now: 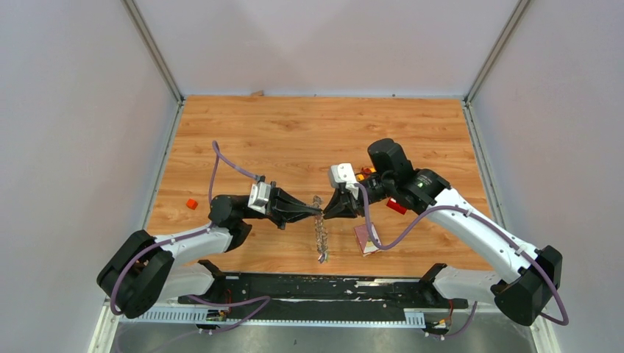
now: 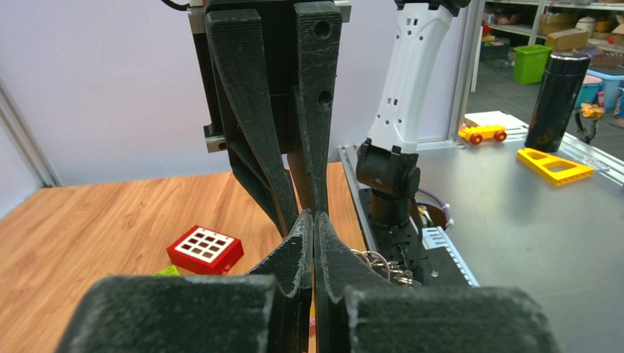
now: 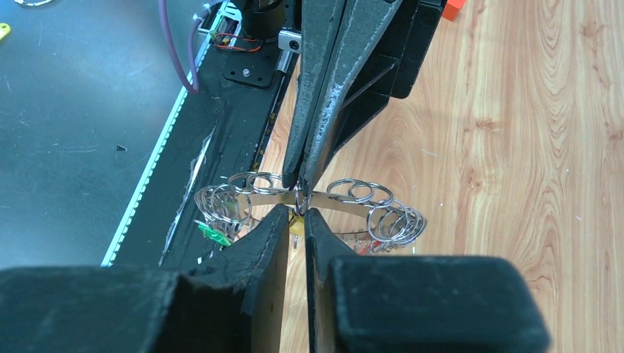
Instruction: Put the keys on the keyring
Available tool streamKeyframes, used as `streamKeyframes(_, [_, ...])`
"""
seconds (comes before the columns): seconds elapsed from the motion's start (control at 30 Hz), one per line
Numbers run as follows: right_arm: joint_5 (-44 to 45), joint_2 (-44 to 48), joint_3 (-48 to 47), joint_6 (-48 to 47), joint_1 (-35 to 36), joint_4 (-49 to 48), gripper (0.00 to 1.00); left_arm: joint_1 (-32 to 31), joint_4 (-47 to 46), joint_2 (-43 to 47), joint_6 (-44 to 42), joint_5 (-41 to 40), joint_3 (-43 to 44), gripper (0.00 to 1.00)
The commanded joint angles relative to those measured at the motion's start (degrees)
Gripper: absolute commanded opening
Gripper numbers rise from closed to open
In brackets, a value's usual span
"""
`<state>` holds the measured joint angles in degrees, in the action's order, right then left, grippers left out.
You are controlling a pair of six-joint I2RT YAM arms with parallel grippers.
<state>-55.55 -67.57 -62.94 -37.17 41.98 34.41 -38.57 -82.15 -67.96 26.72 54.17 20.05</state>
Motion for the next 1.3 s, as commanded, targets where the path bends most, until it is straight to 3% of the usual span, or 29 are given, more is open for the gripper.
streamKeyframes(0.0, [-0.2, -0.2, -1.5, 0.6, 0.4, -3.6, 0.12, -0.3, -5.2, 0.5, -0.5, -0.5, 1.4, 0.00])
streamKeyframes(0.2, [1.2, 0.3, -1.8, 1.4, 0.4, -4.0, 0.00, -0.3, -4.8, 0.4, -1.0, -0.4, 1.3, 0.00])
streamKeyframes(0.57, [9.7, -0.2, -9.2, -4.0, 0.7, 8.2, 0.00, -0.2, 3.4, 2.0, -10.5, 0.7, 0.9, 0.00])
streamKeyframes(0.73, [15.5, -1.1, -12.1, -5.6, 2.6, 13.5, 0.00, -0.2, 12.2, 2.8, -14.7, 1.1, 3.2, 0.07])
streamKeyframes(0.8, [16.7, -1.1, -12.4, -5.5, 3.4, 13.8, 0.00, -0.2, 14.0, 2.7, -15.2, 0.9, 3.7, 0.00])
streamKeyframes(1.0, [16.6, 0.1, -10.0, -5.1, 3.8, 12.5, 0.00, 0.0, 10.1, 3.3, -12.4, -0.6, 2.9, 0.00])
streamKeyframes(1.27, [14.4, 3.3, -3.9, -7.0, 3.8, 7.0, 0.22, 0.2, 0.7, 2.3, -5.1, -0.1, 1.9, 0.00])
